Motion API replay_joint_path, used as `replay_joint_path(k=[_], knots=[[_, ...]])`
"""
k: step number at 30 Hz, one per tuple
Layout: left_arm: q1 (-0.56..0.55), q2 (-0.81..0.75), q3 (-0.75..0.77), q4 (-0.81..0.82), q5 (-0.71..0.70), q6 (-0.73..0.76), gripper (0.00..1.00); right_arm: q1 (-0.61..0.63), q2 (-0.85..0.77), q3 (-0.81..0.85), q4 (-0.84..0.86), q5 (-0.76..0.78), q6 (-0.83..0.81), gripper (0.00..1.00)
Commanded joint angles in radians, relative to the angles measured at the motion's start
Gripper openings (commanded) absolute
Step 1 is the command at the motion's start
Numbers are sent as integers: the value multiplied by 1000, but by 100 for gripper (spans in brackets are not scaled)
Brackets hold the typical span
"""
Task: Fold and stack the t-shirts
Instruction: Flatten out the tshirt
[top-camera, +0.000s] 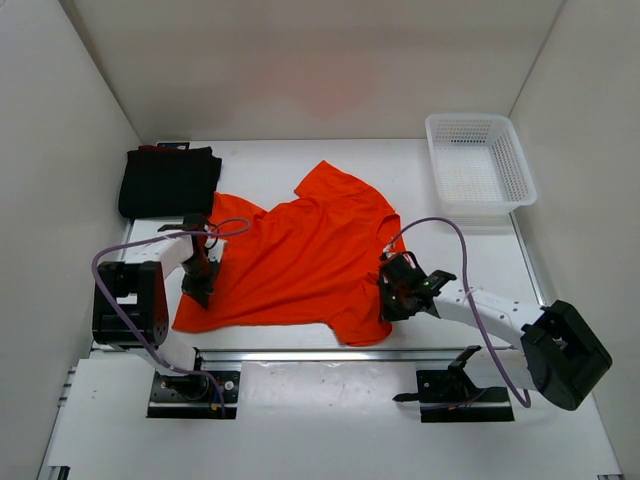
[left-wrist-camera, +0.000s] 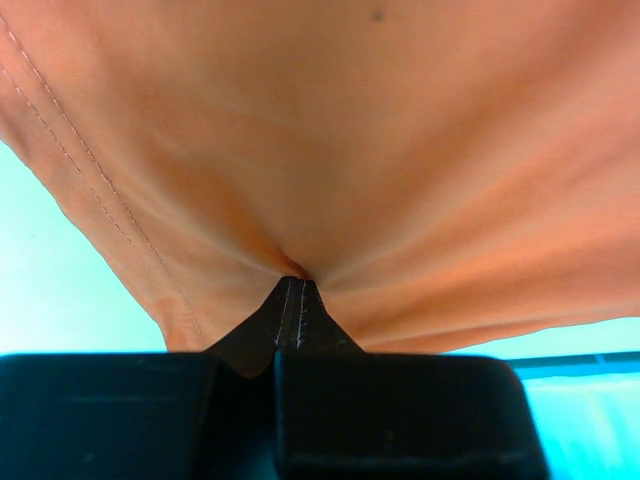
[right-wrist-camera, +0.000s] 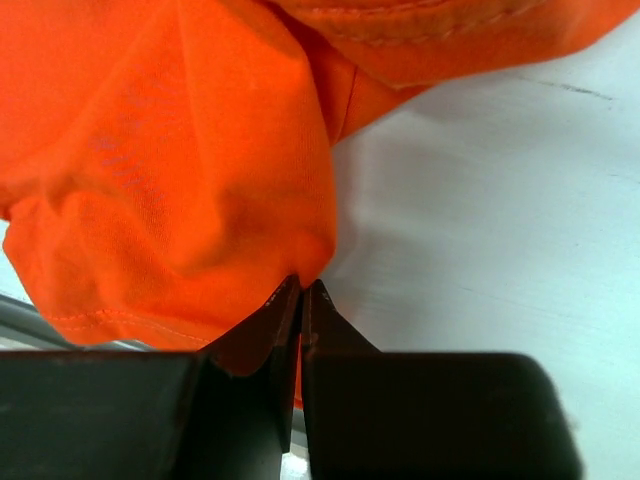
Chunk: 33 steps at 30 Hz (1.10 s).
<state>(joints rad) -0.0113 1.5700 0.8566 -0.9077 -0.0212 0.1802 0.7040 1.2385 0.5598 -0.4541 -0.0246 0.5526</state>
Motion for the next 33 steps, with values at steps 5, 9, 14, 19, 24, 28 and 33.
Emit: replay_joint_path(k=[5, 9, 14, 19, 24, 28, 33], knots=[[-1, -33, 151, -11, 103, 53, 0, -125, -13, 138, -41, -35, -169, 0], [-6, 118, 488, -63, 83, 87, 0, -293, 140, 497, -44, -44, -356, 0], [1, 392, 1275, -224, 75, 77, 0, -434, 389, 1096, -103, -43, -410, 0], [-110, 374, 1451, -232, -38, 179, 0, -416, 386, 1344, -81, 72, -458, 0], [-248, 179, 882, -171, 89, 188, 31, -309, 231, 947, 3, 83, -445, 0], [-591, -72, 423, 140, -33, 301, 40, -284, 119, 684, 115, 57, -344, 0], [-786, -6, 399, 236, -71, 256, 65, -323, 145, 664, 104, 48, -346, 1]])
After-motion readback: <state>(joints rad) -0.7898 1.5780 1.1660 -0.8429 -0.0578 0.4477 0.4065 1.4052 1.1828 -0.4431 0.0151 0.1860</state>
